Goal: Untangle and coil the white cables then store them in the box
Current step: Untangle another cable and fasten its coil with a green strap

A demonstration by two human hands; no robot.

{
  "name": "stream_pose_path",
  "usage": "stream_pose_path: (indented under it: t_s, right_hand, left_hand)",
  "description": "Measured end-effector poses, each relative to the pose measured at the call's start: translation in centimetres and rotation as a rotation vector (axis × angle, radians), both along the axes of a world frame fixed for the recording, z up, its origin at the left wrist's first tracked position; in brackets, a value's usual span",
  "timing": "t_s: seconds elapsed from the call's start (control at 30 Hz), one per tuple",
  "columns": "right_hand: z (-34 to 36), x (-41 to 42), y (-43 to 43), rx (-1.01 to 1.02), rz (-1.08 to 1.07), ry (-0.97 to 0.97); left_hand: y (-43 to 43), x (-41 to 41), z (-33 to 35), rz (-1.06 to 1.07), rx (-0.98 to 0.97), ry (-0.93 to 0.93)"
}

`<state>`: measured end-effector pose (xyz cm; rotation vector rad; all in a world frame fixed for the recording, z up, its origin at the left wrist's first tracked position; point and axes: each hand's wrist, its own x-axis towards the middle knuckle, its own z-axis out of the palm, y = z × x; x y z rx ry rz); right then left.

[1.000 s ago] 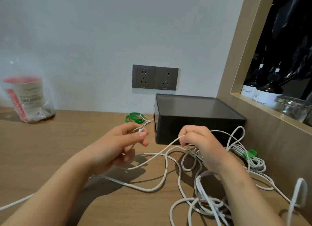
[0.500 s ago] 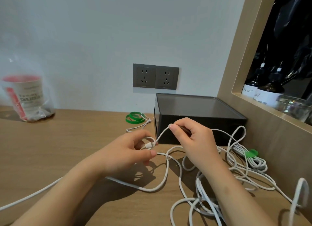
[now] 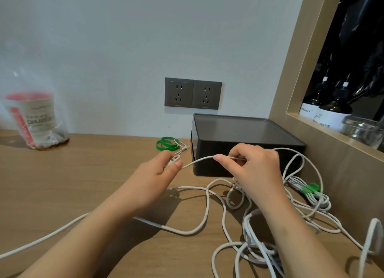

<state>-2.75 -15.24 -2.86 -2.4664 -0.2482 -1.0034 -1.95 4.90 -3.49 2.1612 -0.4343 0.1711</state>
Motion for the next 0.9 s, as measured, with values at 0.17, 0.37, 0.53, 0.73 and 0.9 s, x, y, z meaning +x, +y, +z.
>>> stream_pose_path:
  t_s: [0.17, 0.37, 0.53, 0.73, 0.9]
  right_hand:
    - [-0.1, 0.0, 0.2, -0.043, -0.041, -0.043]
    - [-0.2, 0.0, 0.7, 0.143, 0.020, 0.022]
    - [0.0, -0.4, 1.6, 0.228, 0.081, 0.058]
    - [0.0, -0.9, 2.4, 0.375, 0.161, 0.136]
    - [0.5, -1.3, 2.8, 0.578, 0.401, 0.249]
  left_hand:
    - [0.0, -0.3, -0.1, -0.029, -0.003, -0.008]
    - [-0.3, -0.4, 0.0, -0.005, 0.035, -0.085]
    - [-0.5, -0.3, -0.1, 0.006, 0.012, -0.068]
    - [-1.0, 0.1, -0.8, 0.057, -0.160, -0.017]
    - [-0.9, 0.6, -0.8, 0.147, -0.468, 0.052]
